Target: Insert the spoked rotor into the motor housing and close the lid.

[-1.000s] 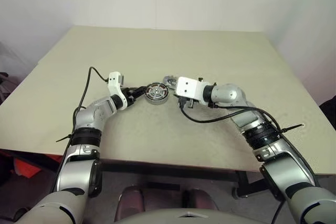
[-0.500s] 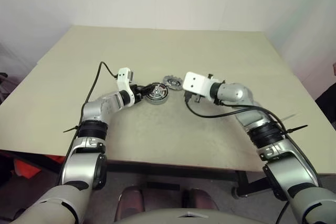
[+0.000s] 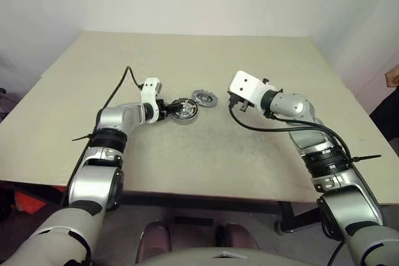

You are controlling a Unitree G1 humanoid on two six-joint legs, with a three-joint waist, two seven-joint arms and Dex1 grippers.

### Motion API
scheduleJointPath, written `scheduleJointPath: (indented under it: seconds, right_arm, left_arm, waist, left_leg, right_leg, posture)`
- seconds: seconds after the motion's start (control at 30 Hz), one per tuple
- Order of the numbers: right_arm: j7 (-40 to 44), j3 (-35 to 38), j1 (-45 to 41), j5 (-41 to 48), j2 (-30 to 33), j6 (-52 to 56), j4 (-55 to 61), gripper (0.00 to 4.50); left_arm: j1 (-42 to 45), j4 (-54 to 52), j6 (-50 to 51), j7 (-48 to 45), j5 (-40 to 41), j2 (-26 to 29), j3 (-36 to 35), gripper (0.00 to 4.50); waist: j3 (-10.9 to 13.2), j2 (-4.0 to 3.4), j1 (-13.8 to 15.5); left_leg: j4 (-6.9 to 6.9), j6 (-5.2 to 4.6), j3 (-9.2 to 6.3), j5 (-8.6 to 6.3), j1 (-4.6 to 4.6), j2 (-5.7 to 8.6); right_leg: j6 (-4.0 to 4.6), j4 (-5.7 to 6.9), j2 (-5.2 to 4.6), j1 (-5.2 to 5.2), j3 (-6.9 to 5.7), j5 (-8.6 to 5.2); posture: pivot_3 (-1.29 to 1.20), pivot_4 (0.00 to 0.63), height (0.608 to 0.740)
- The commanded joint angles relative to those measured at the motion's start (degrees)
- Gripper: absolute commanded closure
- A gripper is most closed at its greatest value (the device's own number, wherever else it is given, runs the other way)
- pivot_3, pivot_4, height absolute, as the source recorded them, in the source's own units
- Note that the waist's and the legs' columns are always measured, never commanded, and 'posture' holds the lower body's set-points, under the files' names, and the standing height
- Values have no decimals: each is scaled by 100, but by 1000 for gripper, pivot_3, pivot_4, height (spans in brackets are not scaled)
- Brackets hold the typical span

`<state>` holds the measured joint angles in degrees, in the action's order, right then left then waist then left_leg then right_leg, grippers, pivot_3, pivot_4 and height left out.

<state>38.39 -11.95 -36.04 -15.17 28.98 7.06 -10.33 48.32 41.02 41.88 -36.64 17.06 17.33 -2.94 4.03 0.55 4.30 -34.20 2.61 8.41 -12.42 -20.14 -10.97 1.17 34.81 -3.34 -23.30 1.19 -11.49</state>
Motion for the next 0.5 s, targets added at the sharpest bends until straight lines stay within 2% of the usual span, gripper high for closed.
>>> scheduleJointPath:
  seconds: [0.03,0.23,0.5]
  right_arm:
    - [-81,78,-28,52,5,0,279,2891]
    - [-83,80,9,57,9,-11,274,2891]
    - [-77,64,2,65,-24,7,297,2891]
  left_arm:
    - [135,109,-34,-142,-23,229,-110,1363]
    - [82,237,-66,-117,-65,313,-171,1363]
    - [192,303,-29,-114,-124,45,-68,1363]
  waist:
    - [0,0,-13]
    - [0,0,-9]
    - [1,0,3]
  left_leg:
    - [0,0,0,0,0,0]
    - [0,0,-1,0,-3,2]
    - [0,0,-1,0,-2,2]
  right_leg:
    - [0,0,0,0,0,0]
    - [0,-2,-2,0,-1,0]
    - [0,-2,-2,2,-1,0]
  posture:
    - [0,0,740]
    - [0,0,740]
    - [0,0,740]
